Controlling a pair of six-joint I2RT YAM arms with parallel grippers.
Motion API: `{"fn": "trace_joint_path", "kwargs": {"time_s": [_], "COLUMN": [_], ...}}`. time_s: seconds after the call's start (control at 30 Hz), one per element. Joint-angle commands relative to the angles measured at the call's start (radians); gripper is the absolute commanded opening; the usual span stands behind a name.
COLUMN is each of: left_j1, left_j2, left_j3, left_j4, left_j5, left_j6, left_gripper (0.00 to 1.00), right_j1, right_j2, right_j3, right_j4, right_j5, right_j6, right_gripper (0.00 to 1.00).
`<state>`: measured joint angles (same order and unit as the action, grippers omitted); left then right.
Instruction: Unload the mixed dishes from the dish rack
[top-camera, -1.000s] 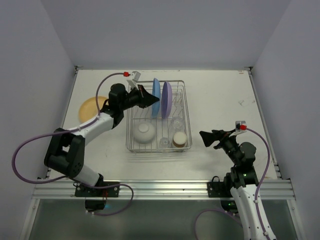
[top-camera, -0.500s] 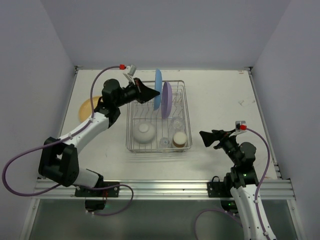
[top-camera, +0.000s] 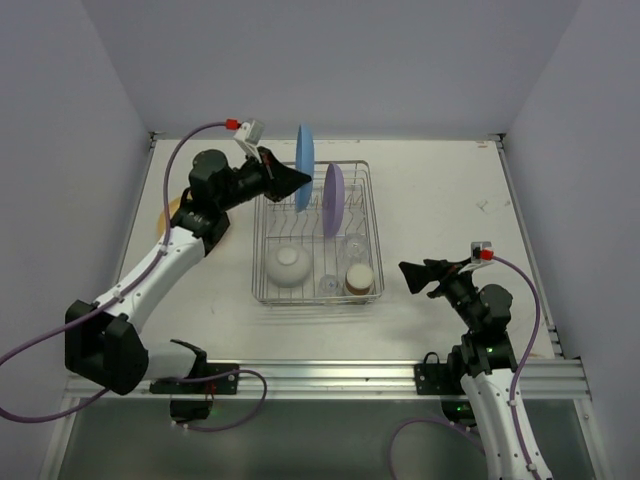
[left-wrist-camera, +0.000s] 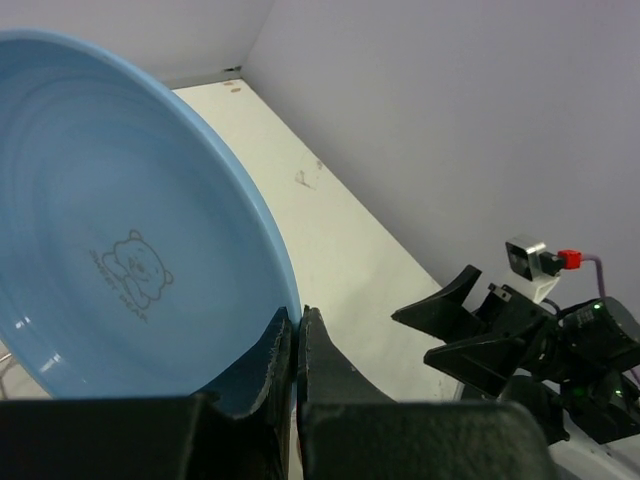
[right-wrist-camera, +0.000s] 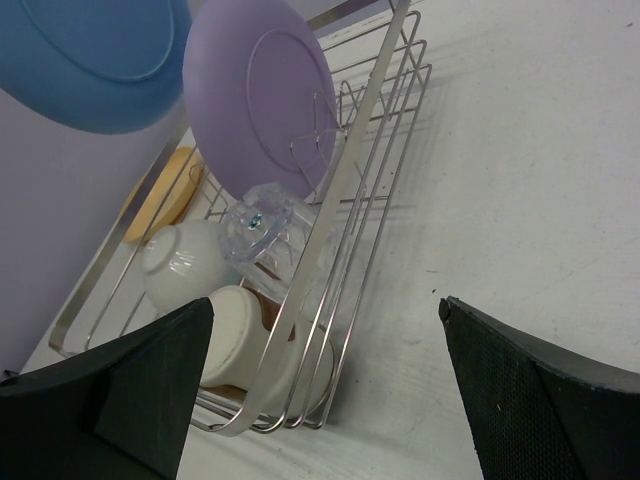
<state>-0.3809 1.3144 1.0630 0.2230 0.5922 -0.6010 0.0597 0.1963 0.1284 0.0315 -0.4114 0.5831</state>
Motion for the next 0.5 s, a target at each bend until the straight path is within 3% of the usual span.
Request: {"fn": "trace_joint_path", "kwargs": {"time_s": [0.0, 0.27, 0.47], "left_j1": [0.008, 0.010, 0.010], "left_j2": [-0.058, -0.132, -0.164], "left_j3": [0.055, 0.112, 0.124], "left_j4": [-0.123, -0.352, -0.428], "left_j5": [-0.106, -0.431, -0.630], "left_j6": [0.118, 0.236, 0.265], "left_gripper": [0.00, 0.00, 0.00], "right_j1": [0.000, -0.001, -0.001], "right_j2": [0.012, 0.014, 0.017], "right_j3": [0.005, 0.005, 0.005], "right_j4": [0.045, 0.045, 0.047], "right_j5": [-0.015, -0.013, -0.015], "right_j6": [-0.005, -0.003, -0.003], "right_gripper": [0.99, 0.99, 0.99]}}
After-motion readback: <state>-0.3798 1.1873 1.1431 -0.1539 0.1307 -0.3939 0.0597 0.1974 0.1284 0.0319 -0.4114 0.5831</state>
